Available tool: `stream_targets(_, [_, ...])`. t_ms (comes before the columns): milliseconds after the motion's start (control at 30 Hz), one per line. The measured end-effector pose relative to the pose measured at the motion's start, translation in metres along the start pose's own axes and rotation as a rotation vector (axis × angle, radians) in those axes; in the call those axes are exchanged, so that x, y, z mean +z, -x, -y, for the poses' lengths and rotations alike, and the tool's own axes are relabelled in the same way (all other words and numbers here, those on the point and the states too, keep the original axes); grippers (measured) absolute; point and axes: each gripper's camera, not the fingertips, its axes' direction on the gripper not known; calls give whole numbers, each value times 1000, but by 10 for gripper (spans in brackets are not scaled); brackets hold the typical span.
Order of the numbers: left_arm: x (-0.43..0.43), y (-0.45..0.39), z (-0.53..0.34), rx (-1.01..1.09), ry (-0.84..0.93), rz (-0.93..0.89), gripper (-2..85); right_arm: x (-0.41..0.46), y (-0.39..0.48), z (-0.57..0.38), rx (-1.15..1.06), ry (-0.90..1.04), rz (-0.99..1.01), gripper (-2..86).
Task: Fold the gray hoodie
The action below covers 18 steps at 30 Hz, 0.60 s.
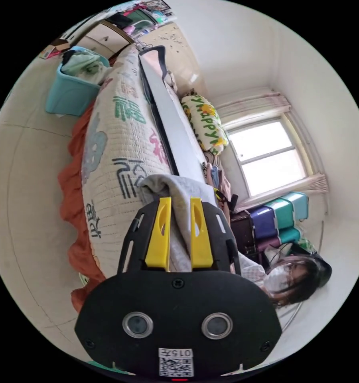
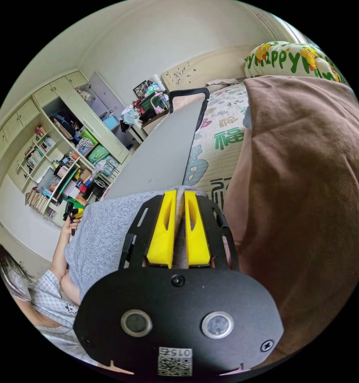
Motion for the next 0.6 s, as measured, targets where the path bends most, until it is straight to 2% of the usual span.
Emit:
stream_targets(200, [23, 5, 9, -37, -64, -132, 114, 8, 5, -4, 10, -4, 2, 44])
stream_targets(433, [33, 8, 13, -70, -100, -99, 71, 18, 20, -12, -3, -13, -25, 43])
stream_targets(600, [21, -19, 9, 17, -152, 18, 19, 24, 39, -18, -22, -31, -105, 31])
